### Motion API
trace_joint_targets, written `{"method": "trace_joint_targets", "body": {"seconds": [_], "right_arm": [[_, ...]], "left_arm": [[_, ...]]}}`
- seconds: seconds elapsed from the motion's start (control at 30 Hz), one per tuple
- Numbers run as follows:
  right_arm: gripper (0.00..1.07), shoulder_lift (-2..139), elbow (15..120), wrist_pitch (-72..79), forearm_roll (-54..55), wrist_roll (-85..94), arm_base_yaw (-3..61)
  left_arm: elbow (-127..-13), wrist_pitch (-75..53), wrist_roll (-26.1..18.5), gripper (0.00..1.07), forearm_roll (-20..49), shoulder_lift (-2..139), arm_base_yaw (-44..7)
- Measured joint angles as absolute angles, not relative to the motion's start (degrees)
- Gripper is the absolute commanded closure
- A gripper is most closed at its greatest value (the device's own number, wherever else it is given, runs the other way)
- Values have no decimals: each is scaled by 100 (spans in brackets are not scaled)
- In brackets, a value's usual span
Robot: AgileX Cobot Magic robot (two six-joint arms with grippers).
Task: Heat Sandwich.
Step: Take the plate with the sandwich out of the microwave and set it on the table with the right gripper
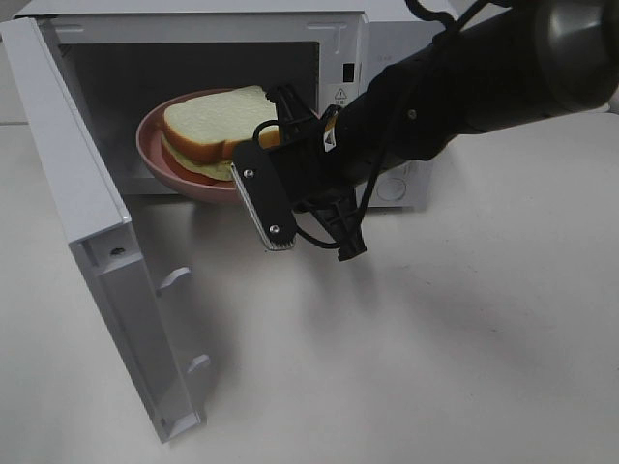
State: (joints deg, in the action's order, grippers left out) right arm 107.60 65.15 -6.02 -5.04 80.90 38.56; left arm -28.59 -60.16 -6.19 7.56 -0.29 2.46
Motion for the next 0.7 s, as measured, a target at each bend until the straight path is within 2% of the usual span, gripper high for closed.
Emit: {"method": "trace_joint_targets", "body": {"seconds": [0.7], "right_arm": [[106, 9368, 4744, -493, -504, 8062, 3833]], "left_arm": [[-2859, -6016, -619, 3, 756, -29, 246]]}}
